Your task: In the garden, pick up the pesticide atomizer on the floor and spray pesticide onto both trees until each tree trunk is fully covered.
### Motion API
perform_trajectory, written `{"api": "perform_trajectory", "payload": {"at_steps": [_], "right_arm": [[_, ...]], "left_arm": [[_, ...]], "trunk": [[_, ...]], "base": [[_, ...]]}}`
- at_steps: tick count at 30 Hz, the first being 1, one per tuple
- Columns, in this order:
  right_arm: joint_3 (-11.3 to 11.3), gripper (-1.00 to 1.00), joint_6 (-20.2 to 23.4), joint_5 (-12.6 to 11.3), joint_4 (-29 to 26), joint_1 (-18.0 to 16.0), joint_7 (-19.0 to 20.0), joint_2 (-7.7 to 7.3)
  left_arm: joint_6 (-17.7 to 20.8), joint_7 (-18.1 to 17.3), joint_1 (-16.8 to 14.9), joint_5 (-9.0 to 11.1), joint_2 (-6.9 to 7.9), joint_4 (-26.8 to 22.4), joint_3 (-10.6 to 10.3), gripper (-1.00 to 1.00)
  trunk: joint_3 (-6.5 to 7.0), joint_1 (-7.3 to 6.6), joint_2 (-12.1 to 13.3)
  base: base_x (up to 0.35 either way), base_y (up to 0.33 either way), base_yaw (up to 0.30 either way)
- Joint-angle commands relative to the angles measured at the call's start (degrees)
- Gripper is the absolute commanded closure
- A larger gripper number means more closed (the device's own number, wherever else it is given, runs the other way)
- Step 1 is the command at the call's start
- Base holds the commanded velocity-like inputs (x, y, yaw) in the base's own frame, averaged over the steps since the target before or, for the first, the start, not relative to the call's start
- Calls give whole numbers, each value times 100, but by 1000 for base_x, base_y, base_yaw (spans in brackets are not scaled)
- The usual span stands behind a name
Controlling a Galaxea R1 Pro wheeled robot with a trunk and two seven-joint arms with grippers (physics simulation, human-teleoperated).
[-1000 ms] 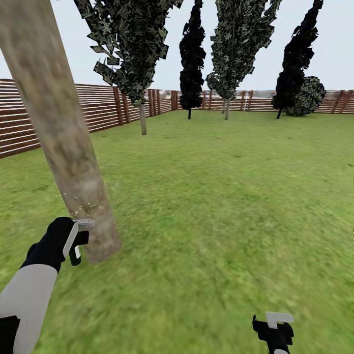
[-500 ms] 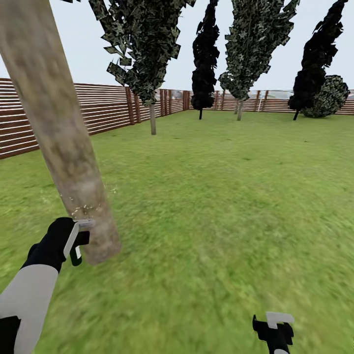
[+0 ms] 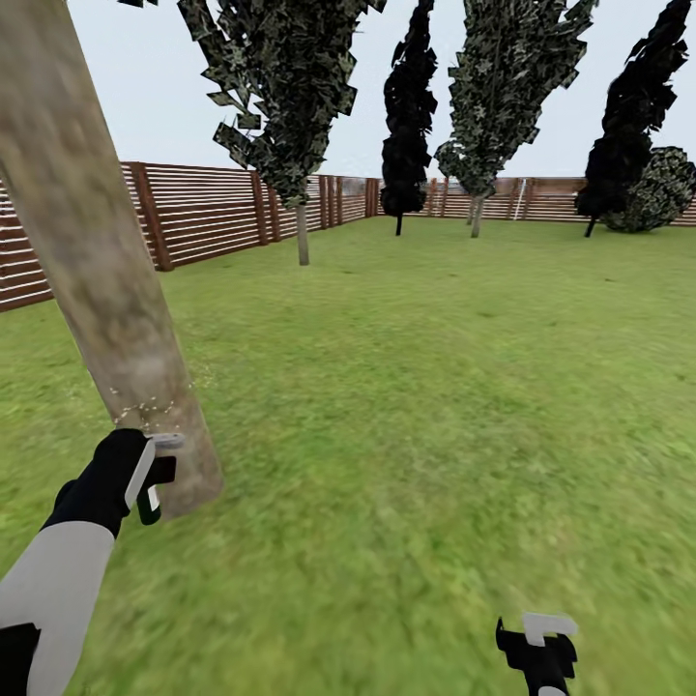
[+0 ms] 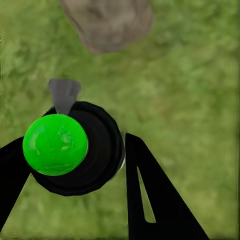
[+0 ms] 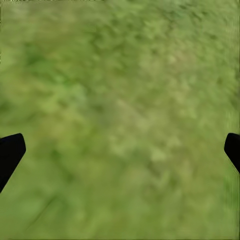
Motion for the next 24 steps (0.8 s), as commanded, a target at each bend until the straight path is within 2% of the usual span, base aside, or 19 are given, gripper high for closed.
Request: {"api": "perform_trajectory", "payload": {"at_steps": [1,10,24], "right_arm": [[-39,-100,-24,59,11,-5,-18,1],[-45,-100,-24,56,11,-5,-18,1],[-45,-100,-24,54,11,-5,-18,1]], "left_arm": [[25,5,-1,-15,-3,-4,6,100],[25,5,4,-11,6,-4,6,100],[18,5,-3,-5,4,-4,10,100]], "trunk": [[-5,-1,-2],[-5,-1,-2],[-5,-1,-2]], "base": [[0,-274,264],[47,-273,254],[262,-171,10]]}}
